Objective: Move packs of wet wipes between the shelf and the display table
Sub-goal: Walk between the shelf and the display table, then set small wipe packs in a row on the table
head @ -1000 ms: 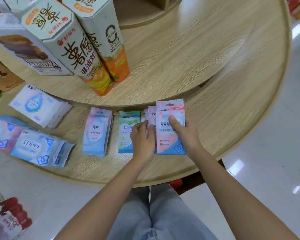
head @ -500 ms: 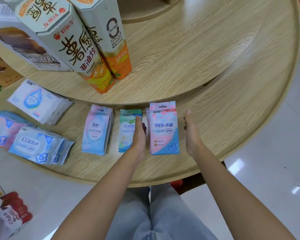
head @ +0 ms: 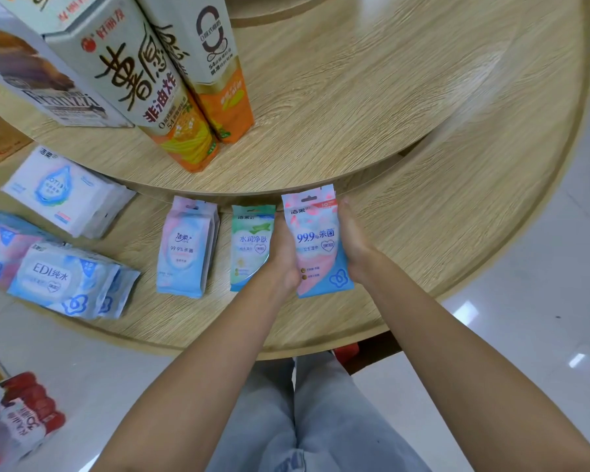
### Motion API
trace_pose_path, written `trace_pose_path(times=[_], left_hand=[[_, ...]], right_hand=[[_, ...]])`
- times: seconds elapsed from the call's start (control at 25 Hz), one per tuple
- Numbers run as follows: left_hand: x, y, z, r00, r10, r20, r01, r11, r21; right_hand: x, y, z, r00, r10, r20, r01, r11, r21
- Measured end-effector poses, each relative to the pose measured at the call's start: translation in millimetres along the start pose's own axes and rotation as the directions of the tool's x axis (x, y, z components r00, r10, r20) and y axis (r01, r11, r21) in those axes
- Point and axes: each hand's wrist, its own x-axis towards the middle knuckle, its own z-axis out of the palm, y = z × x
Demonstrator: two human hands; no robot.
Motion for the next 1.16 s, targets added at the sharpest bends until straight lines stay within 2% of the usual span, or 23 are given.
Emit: trace_pose_path(times=[0.08,0.12,0.2,0.24,0.36,0.48,0.56,0.68,0.8,0.88,0.96,1.04,1.16], left_hand=[[-1.3,0.2,-6.8,0.996,0.035,-0.082,-0.032,0.999,0.041],[-3.5,0.7,-13.8,0.985,0.093,-0.145,-0.072,0.987,0.142],[-16.0,4.0,-31.1,0.932,0.278,-0.235,-0.198,0.929,0.313],[-29.8,7.1,-39.4,0.914,0.346,-0.212,-0.27,0.908,0.32],[-77.1,9.8,-62.6,0.905,0.42,-0.063,-0.371,0.853,0.367],[-98.6,-6.5,-88.3,0.887,0.438,0.147,-0.425,0.652,0.628],[-101.6,-18.2,-104.7,0.884,0.372,0.283,-0.443,0.473,0.762],[-103.3,-29.9,-123.7,0.869,0.193,0.456,-0.492,0.225,0.841],[-105.3,-41.3,-132.2,0.805,-0.002,0.593,-0.591,-0.085,0.802],[-115.3,-59.4,-124.2,0.734,-0.169,0.657,-0.676,-0.276,0.684],[-130.8,-87.4,-112.0,0.64,-0.331,0.694,-0.764,-0.369,0.529],[-157.8,-127.4,-99.8,0.51,-0.488,0.709,-0.848,-0.423,0.319],[-194.4,-198.3,-92.8,0.332,-0.706,0.626,-0.922,-0.384,0.056]], right_hand=[[-9.9,-2.9,-0.9,0.993,-0.071,-0.097,0.068,0.997,-0.029],[-17.4,-4.6,-5.6,0.966,-0.162,-0.203,0.138,0.982,-0.128],[-37.2,-6.5,-19.7,0.824,-0.409,-0.392,0.288,0.898,-0.333],[-49.2,-5.2,-27.0,0.77,-0.475,-0.426,0.351,0.873,-0.339],[-89.2,7.9,-32.6,0.765,-0.511,-0.393,0.412,0.856,-0.31],[-118.8,41.4,-19.4,0.777,-0.504,-0.378,0.382,0.854,-0.352],[-134.5,71.6,-5.4,0.789,-0.481,-0.381,0.367,0.868,-0.335],[-156.4,129.8,13.7,0.78,-0.415,-0.468,0.3,0.905,-0.302],[-185.5,200.1,31.3,0.72,-0.323,-0.615,0.229,0.946,-0.229],[-208.3,254.3,42.0,0.662,-0.217,-0.717,0.19,0.974,-0.119],[-230.9,309.8,55.2,0.609,-0.084,-0.789,0.16,0.987,0.018],[-256.9,366.7,73.7,0.522,0.055,-0.851,0.175,0.97,0.17],[-288.4,441.8,107.5,0.391,0.262,-0.882,0.264,0.886,0.381]])
